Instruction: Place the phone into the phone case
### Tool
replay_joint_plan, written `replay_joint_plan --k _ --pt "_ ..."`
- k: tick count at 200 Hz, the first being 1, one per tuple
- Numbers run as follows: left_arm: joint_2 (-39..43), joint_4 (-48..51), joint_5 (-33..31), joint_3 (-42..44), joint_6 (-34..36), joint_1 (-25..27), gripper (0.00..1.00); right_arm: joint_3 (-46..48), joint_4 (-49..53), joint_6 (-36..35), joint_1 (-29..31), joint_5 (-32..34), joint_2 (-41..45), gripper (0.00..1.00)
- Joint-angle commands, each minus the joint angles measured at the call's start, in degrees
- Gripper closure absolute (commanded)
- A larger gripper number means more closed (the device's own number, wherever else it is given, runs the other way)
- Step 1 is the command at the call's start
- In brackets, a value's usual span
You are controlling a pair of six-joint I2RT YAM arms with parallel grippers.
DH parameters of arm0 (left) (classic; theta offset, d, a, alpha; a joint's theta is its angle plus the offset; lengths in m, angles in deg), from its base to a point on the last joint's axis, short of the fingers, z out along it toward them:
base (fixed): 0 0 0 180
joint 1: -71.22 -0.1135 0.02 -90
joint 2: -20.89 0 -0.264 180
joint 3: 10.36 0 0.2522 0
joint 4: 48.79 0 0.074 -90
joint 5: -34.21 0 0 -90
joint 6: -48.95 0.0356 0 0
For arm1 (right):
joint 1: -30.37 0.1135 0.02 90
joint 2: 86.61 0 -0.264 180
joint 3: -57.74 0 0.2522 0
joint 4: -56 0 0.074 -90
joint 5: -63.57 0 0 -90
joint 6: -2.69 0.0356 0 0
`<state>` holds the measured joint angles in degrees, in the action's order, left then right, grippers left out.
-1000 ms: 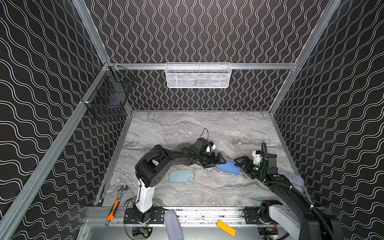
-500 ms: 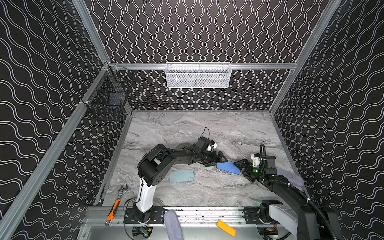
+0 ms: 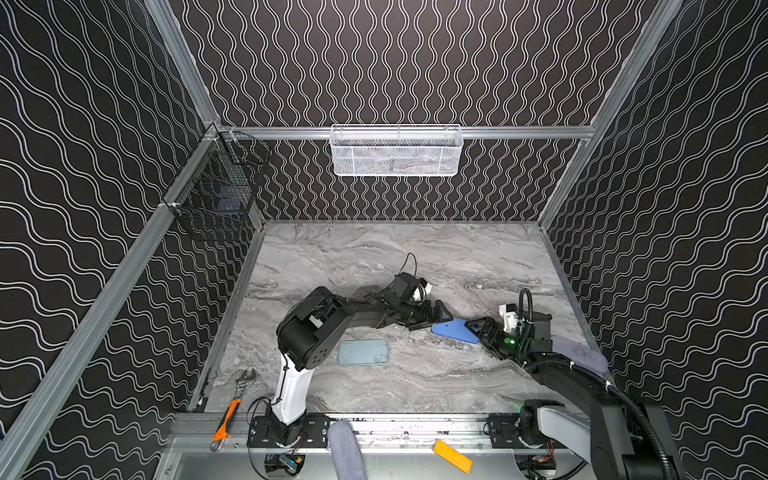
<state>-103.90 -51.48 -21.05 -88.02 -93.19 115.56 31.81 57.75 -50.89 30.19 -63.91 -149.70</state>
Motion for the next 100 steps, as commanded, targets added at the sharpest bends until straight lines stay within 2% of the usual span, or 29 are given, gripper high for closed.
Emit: replay_joint_plan --k 1,64,100 --pt "-0.72 -1.58 3.24 0.23 -0.59 0.42 0.01 0.62 0.19 1.14 0.27 -8.13 1.77 0.02" --pt "-0.36 0.01 3.03 0.19 0.55 0.42 0.01 2.51 -5.70 4.94 0.19 -9.46 9.53 0.04" --pt "-0.10 0.53 2.92 0.27 0.81 0.45 0.01 3.14 -7.44 5.71 0.19 -10.07 9.63 0.07"
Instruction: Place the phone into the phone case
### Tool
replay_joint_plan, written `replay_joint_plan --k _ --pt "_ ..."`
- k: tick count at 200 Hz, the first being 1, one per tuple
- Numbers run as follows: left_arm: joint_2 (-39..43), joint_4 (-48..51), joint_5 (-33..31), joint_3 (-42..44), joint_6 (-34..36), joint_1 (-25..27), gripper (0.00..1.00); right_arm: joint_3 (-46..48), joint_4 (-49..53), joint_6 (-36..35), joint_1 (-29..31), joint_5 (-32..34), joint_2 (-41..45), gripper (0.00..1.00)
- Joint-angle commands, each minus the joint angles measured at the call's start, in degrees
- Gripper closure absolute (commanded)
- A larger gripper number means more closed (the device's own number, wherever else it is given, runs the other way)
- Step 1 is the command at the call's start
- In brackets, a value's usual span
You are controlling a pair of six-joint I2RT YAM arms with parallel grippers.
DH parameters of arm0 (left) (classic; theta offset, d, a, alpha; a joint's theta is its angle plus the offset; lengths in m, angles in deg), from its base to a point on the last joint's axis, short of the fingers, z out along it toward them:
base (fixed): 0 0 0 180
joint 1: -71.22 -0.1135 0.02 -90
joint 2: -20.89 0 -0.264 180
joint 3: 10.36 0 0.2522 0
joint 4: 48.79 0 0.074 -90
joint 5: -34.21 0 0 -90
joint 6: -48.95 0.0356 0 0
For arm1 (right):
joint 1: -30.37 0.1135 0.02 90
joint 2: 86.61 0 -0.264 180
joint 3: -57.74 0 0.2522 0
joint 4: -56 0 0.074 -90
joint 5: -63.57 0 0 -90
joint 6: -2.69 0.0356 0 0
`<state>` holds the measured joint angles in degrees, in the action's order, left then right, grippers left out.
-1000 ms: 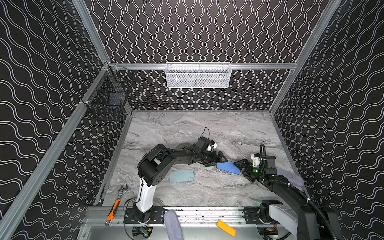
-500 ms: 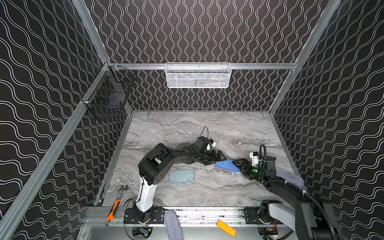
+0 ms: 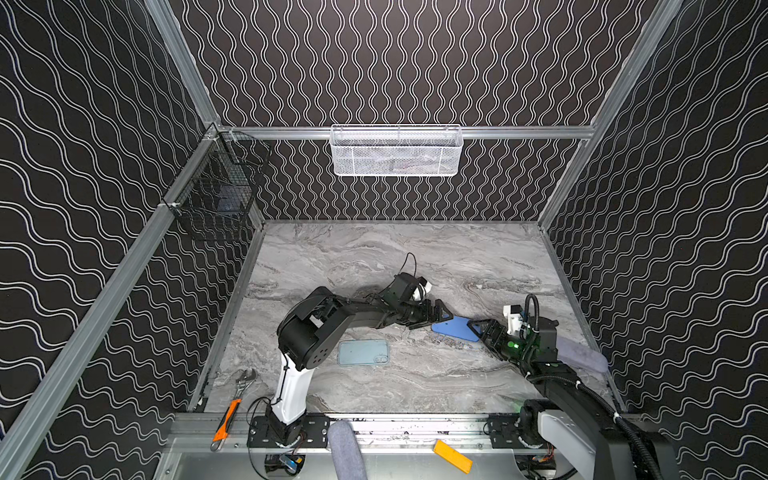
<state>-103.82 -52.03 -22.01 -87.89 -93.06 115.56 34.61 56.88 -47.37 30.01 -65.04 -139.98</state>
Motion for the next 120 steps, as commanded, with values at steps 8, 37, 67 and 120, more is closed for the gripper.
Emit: replay_joint_plan --k 8,37,67,120 --pt "-0.24 1.19 3.85 0.09 0.89 0.42 0.01 0.85 -7.74 2.65 0.36 -9.09 -0.31 0.09" --pt "-0.22 1.09 3.84 0.36 0.90 0.45 0.01 3.45 -15.23 6.45 0.36 -9.85 -0.09 0.14" --pt "-0.19 1.36 3.77 0.54 1.16 0.43 0.02 4.99 -20.05 8.26 0.36 -10.33 0.84 0.19" --pt "-0.25 1.45 3.75 0.62 1.15 0.49 0.01 6.23 -22.85 9.34 0.31 -10.04 2.16 0.26"
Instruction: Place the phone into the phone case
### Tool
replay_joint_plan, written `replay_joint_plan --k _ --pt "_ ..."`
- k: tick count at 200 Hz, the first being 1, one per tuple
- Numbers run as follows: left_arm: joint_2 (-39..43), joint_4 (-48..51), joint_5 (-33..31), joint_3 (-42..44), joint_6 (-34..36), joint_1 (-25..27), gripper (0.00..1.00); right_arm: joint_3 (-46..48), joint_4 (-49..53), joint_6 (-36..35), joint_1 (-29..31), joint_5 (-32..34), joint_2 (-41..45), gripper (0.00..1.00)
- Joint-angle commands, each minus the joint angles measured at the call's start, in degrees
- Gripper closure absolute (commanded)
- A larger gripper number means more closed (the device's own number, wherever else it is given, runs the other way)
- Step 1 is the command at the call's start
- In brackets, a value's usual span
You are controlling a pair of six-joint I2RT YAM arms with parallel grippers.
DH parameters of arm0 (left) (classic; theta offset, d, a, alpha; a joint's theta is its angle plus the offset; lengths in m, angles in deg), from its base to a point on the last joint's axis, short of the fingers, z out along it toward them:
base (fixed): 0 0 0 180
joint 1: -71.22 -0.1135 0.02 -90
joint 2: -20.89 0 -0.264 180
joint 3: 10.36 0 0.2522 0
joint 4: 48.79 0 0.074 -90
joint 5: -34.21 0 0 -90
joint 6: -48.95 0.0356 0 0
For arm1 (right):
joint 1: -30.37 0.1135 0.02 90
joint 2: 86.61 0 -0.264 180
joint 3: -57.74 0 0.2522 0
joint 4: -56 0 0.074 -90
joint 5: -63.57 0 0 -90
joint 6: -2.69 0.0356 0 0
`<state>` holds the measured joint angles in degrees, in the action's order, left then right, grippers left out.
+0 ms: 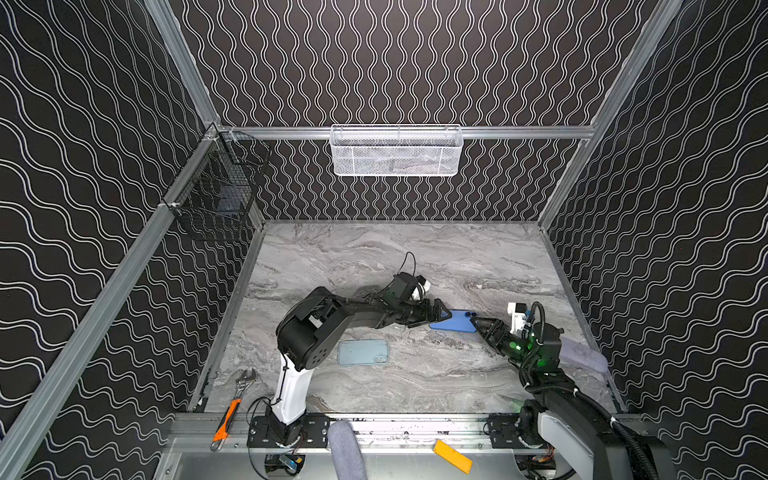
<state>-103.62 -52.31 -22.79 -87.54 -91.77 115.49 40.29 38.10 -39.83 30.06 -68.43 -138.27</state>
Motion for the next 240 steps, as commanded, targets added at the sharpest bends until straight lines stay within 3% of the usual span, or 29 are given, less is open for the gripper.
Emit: replay_joint_plan --k 1,62,117,153,200,240 --pt "-0.46 1.73 4.54 0.25 -0.15 0.55 0.01 0.54 -4.09 1.77 0.29 -6.67 0.48 0.26" --pt "0.22 2.08 4.12 0.58 -0.06 0.51 0.01 -0.39 -3.07 0.70 0.31 -5.54 -1.10 0.34" --pt "0.59 1.35 3.70 1.49 -0.41 0.40 0.01 -2.76 9.80 -4.03 0.32 1.48 3.87 0.67" --pt "0.67 1.60 3.62 1.24 -0.31 0.39 0.01 -4.20 12.94 -5.74 0.31 2.89 2.36 0.85" --pt "0.72 1.81 3.48 1.09 -0.33 0.40 0.01 -6.53 16.01 -8.97 0.32 2.84 -0.28 0.95" --pt "2.83 1.05 4.09 1.20 -1.31 -0.35 0.01 -10.46 25.30 -14.14 0.32 7.00 4.20 1.00"
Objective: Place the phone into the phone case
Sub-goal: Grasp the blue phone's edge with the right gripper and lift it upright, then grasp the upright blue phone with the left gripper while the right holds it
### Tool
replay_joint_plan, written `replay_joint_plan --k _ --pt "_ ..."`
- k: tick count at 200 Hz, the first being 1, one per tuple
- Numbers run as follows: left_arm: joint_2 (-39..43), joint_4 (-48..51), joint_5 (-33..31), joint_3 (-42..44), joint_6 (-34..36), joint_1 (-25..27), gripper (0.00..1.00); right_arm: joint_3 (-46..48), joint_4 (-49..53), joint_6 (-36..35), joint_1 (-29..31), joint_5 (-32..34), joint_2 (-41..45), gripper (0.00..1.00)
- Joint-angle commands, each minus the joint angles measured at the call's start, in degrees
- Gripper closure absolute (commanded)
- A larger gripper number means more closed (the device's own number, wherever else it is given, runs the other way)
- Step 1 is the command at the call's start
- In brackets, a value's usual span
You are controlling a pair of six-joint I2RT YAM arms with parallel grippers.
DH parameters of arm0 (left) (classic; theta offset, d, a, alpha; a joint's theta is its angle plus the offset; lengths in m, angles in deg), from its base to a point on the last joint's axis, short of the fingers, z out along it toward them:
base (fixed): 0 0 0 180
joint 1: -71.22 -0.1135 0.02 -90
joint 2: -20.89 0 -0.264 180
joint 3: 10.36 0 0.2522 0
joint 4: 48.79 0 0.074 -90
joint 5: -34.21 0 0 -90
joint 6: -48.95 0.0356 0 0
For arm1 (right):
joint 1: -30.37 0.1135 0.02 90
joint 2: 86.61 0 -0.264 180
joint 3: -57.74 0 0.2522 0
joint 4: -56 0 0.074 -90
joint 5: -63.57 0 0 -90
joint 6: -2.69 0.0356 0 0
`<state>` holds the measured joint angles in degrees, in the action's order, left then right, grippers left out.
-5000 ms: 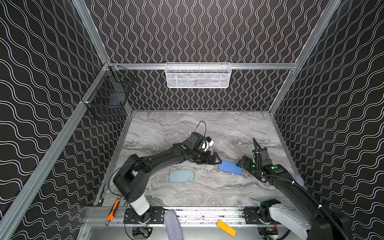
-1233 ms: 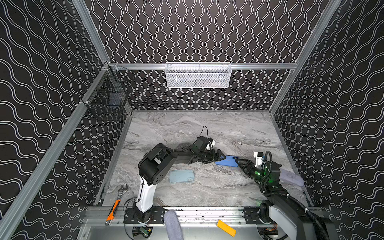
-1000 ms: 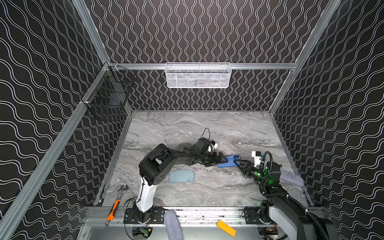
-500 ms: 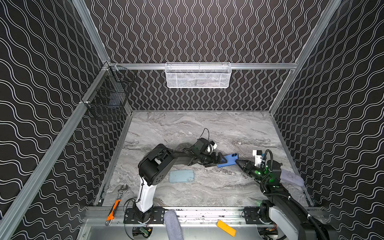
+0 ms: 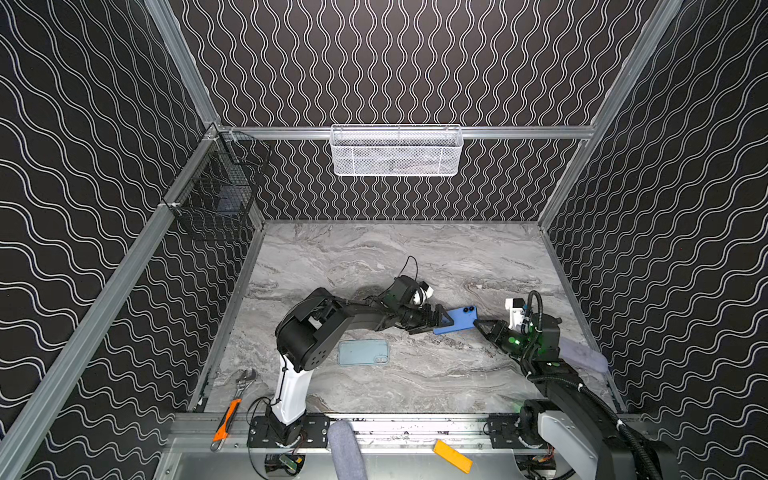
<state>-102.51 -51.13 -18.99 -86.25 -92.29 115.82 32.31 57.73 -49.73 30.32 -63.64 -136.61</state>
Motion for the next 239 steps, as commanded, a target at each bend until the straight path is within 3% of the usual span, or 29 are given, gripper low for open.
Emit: replay_joint_plan --k 1,33,76,119,168,202,239 --pt "1.87 -0.06 0.29 -0.09 -0.74 -0.71 0.01 -2.73 5.95 -4.39 0.05 2.21 2.76 1.00" --pt "6.06 5.65 -0.49 -2.36 2.94 -2.57 0.01 -6.41 10.67 -6.15 0.05 5.35 5.79 1.00" --pt "11.23 12.07 -3.76 -2.83 6.84 -6.25 0.01 -9.84 11.86 -5.96 0.05 3.02 6.27 1.00" --pt "21.00 19.01 -6.57 -2.05 11.36 -10.77 0.01 -12.39 9.98 -5.97 0.04 -5.89 5.90 1.00" --pt "33.69 30.14 -8.42 -2.72 20.30 -16.17 0.01 -13.56 0.86 -0.66 0.05 -18.00 1.77 1.00" --pt "36.03 39.62 -1.59 -8.12 25.40 -20.53 0.02 -14.76 -4.15 2.92 1.18 -23.73 -1.04 1.00" --pt "33.48 38.32 11.17 -8.35 24.84 -24.21 0.01 -14.46 -9.63 6.16 2.77 -27.12 -2.29 1.00"
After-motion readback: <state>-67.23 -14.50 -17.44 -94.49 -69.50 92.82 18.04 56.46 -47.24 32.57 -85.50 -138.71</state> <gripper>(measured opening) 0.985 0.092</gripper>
